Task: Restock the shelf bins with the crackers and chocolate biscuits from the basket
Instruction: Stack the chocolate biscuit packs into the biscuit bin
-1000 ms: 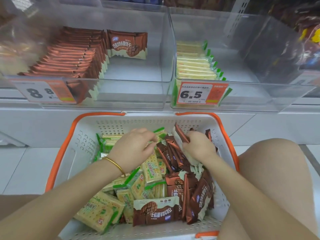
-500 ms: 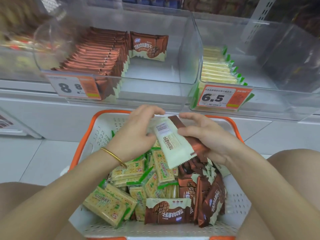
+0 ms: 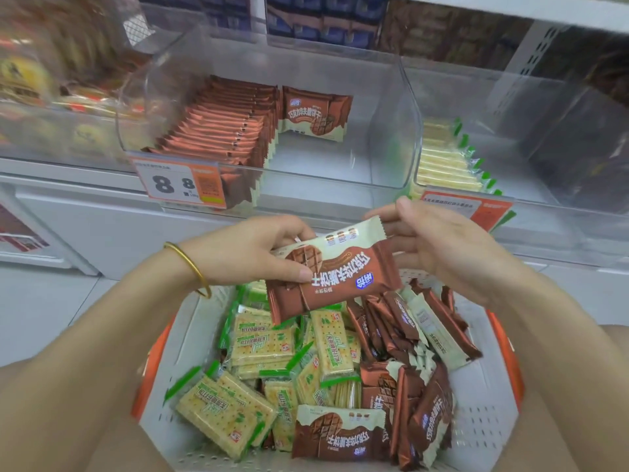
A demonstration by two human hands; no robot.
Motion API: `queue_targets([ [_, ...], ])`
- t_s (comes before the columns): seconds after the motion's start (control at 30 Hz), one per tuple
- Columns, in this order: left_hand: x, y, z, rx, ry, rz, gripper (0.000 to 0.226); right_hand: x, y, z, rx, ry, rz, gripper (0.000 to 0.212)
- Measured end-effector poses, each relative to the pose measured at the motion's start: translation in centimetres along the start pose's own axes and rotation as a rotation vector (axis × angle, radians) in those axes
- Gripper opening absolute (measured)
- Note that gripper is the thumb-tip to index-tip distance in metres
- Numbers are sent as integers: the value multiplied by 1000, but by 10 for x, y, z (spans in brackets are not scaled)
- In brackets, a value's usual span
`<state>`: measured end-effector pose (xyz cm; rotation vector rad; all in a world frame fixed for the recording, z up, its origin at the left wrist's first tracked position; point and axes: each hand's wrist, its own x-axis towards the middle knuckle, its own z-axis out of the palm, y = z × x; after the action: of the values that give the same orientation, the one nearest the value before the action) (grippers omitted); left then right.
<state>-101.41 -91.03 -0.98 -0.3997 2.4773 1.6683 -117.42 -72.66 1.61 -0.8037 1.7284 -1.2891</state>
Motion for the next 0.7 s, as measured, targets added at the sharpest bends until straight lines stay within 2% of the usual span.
queue_targets([
  [0.13, -1, 23, -18, 157, 34, 27, 32, 15, -33, 5, -327, -125, -96, 21],
  [0.2, -1, 36, -30, 164, 71, 46, 28, 27, -47, 13, -388, -93, -121, 20],
  [0.23, 0, 41, -36, 136, 100, 57, 24, 33, -52, 17, -343, -36, -144, 17],
  [0.3, 2, 48, -46, 35, 227, 71, 15, 41, -59, 22, -41, 36, -162, 15],
  [0.37, 7, 53, -52, -89, 419, 82, 8, 46, -60, 29, 257, -3, -124, 19],
  [0.4, 11, 55, -53, -134, 500, 93, 5, 48, -59, 34, 322, -26, -99, 19],
  [0.47, 19, 60, -53, -172, 579, 129, 6, 55, -56, 47, 345, -18, -64, 14],
  [0.57, 32, 61, -54, -135, 624, 146, 13, 81, -66, 57, 322, 119, -25, 7],
  [0.63, 39, 52, -59, -26, 757, 132, 26, 111, -78, 51, 290, 202, 21, 9],
  [0.7, 42, 34, -65, 378, 902, 121, 32, 149, -86, 41, 141, 290, 2, 11],
])
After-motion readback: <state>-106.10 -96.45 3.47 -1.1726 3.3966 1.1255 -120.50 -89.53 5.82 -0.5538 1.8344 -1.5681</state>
